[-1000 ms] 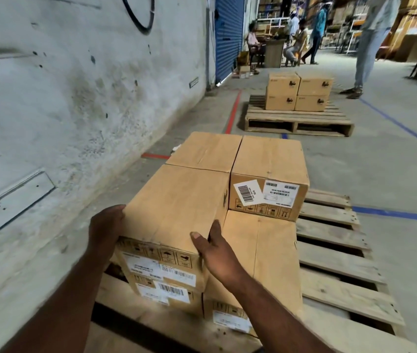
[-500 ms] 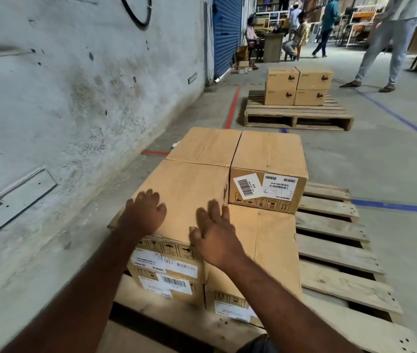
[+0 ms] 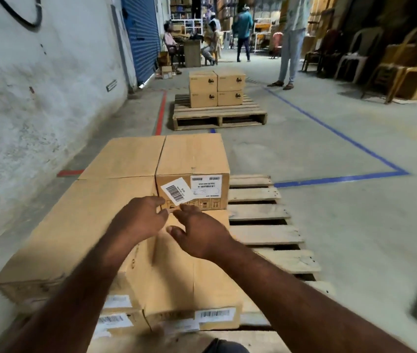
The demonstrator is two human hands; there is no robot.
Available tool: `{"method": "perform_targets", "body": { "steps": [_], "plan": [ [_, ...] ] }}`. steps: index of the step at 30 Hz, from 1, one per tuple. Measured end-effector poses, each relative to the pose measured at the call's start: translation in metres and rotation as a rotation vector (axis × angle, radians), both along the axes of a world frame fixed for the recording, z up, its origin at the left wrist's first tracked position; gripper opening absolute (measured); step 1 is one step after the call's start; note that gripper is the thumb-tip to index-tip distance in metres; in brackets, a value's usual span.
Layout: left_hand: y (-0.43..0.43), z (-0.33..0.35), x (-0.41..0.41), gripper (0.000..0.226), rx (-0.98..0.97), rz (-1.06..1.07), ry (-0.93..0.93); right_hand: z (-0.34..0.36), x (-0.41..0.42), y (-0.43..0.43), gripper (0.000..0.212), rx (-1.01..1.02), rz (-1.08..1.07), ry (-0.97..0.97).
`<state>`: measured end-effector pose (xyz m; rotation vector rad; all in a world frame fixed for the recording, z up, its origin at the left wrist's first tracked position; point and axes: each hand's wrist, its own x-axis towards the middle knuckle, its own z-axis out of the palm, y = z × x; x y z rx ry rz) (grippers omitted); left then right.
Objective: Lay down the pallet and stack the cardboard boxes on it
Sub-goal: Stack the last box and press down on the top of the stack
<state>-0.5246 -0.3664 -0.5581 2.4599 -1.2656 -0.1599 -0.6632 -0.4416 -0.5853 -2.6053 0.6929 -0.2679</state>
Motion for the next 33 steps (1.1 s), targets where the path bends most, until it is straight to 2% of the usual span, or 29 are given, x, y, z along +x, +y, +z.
{"method": "perform_targets", "body": {
  "steps": [5,9,15,18,23,25,28,31,33],
  "plan": [
    [-0.078,0.021,-0.086,0.04,-0.014,-0.227,-0.119,0.027,-0.098,-0.058,0.05,-0.101,-0.294,0.032],
    [-0.127,0.034,-0.172,0.037,-0.041,-0.408,-0.098,0.044,-0.212,-0.092,0.052,-0.138,-0.577,0.085],
    [-0.207,0.031,-0.333,0.044,0.025,-0.713,-0.15,0.028,-0.416,-0.129,0.058,-0.057,-1.081,0.104],
    [-0.245,0.023,-0.418,0.043,0.076,-0.838,-0.189,-0.003,-0.521,-0.138,0.055,0.071,-1.352,0.071],
    [-0.304,-0.044,-0.54,0.035,0.135,-0.976,-0.176,-0.08,-0.659,-0.147,0.046,0.241,-1.635,0.002],
    [-0.316,-0.086,-0.578,0.036,0.19,-1.013,-0.123,-0.115,-0.695,-0.148,0.036,0.332,-1.699,0.014],
    [-0.328,-0.14,-0.625,0.039,0.267,-1.052,-0.031,-0.153,-0.735,-0.155,0.035,0.41,-1.771,0.002],
    [-0.344,-0.187,-0.662,0.04,0.292,-1.016,0.113,-0.187,-0.766,-0.166,0.02,0.46,-1.889,-0.141],
    [-0.353,-0.212,-0.685,0.042,0.308,-1.007,0.234,-0.207,-0.778,-0.176,0.033,0.493,-1.938,-0.213]
  ]
}}
